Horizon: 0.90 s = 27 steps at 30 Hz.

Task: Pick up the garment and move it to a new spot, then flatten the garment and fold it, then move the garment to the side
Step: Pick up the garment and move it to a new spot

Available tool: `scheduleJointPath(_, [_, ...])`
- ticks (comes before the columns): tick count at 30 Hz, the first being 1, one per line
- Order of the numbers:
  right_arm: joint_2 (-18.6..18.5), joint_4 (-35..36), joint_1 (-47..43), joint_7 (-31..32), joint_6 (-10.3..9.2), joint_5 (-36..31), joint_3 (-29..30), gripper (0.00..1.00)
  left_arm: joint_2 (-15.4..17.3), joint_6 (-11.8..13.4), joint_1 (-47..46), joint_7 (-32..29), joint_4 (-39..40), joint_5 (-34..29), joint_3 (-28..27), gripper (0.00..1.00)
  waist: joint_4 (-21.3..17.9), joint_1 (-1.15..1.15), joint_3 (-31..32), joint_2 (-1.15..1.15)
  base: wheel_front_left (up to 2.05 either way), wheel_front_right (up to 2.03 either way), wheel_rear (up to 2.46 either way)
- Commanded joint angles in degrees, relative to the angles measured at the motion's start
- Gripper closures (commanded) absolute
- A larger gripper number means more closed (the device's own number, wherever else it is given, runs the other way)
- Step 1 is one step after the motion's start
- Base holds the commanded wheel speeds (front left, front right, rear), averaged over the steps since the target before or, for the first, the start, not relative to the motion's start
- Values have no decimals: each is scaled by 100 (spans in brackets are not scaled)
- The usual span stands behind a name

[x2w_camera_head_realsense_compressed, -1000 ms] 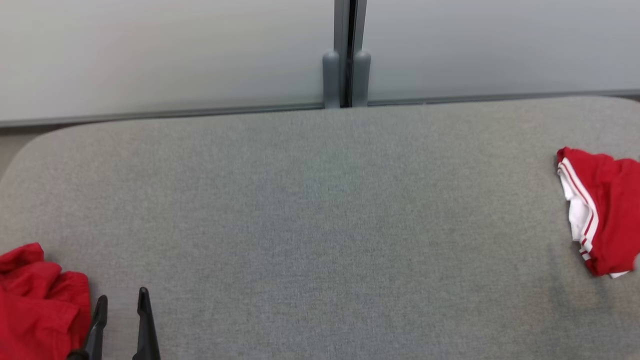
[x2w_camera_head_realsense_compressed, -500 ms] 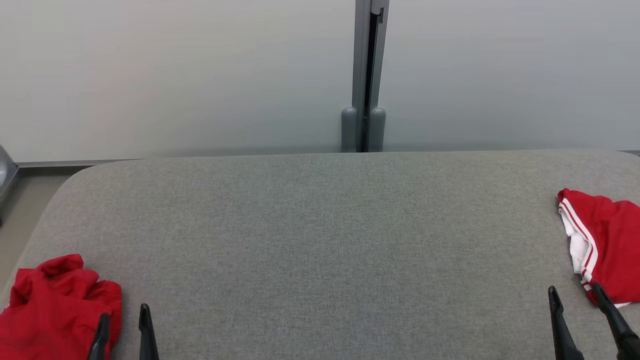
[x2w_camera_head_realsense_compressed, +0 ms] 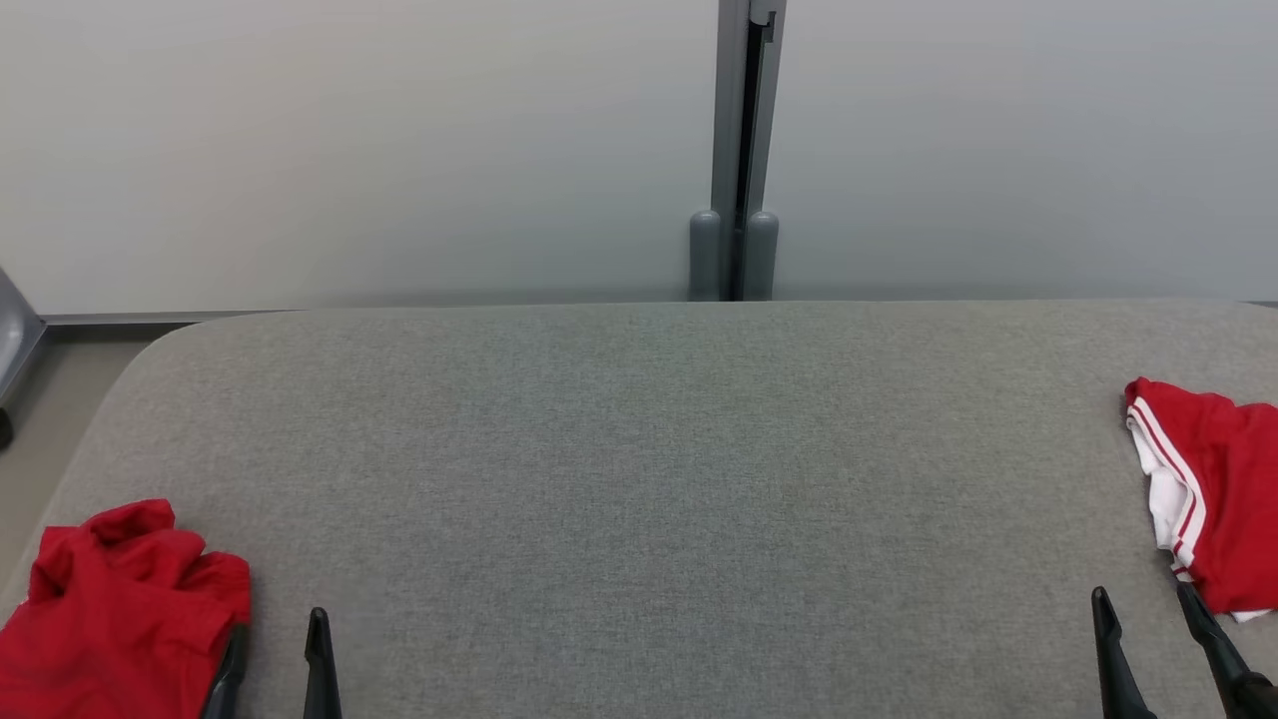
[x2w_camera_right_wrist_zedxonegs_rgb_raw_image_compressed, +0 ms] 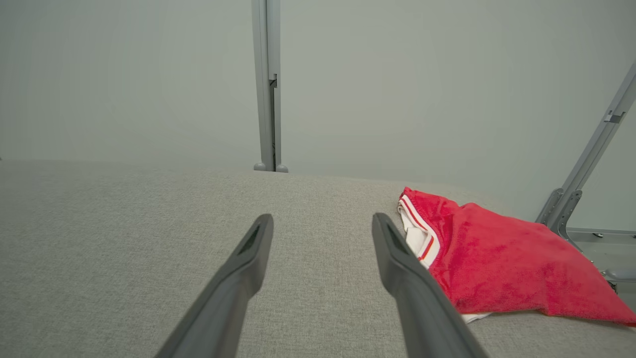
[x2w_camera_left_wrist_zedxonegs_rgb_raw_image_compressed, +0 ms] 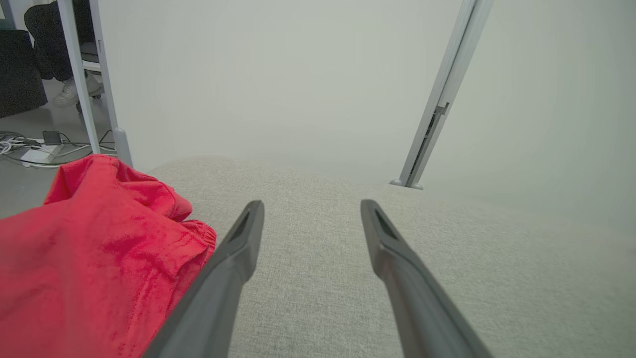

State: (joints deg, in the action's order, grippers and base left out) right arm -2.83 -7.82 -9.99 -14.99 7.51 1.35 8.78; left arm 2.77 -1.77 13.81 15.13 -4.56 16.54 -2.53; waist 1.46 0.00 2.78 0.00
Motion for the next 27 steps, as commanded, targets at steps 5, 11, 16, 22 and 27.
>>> scheduleJointPath(5, [-17, 15, -98, -28, -2, 75, -35, 0, 20, -40, -89, -1, -45, -85, -29, 0, 543, 0, 72, 0, 0, 0, 0])
scheduleJointPath(11, [-16, -47, -158, -27, -3, 270, -229, 0, 26, -39, 67, -1, -58, -172, -108, 0, 1505, 0, 231, 0, 0, 0, 0])
scheduleJointPath(16, [-20, -93, -167, -28, -3, 327, -386, 0, 24, -26, 179, -1, 7, -156, -294, 0, 2024, 0, 318, 0, 0, 0, 0])
scheduleJointPath(22, [-21, -111, -83, -28, -3, 356, -479, 0, 20, -87, 275, -1, 106, -166, -455, 0, 2274, 0, 333, 0, 0, 0, 0])
scheduleJointPath(27, [-24, -146, -111, -28, -3, 374, -543, 0, 20, -141, 162, -1, 93, -8, -472, 0, 2124, 0, 257, 0, 0, 0, 0])
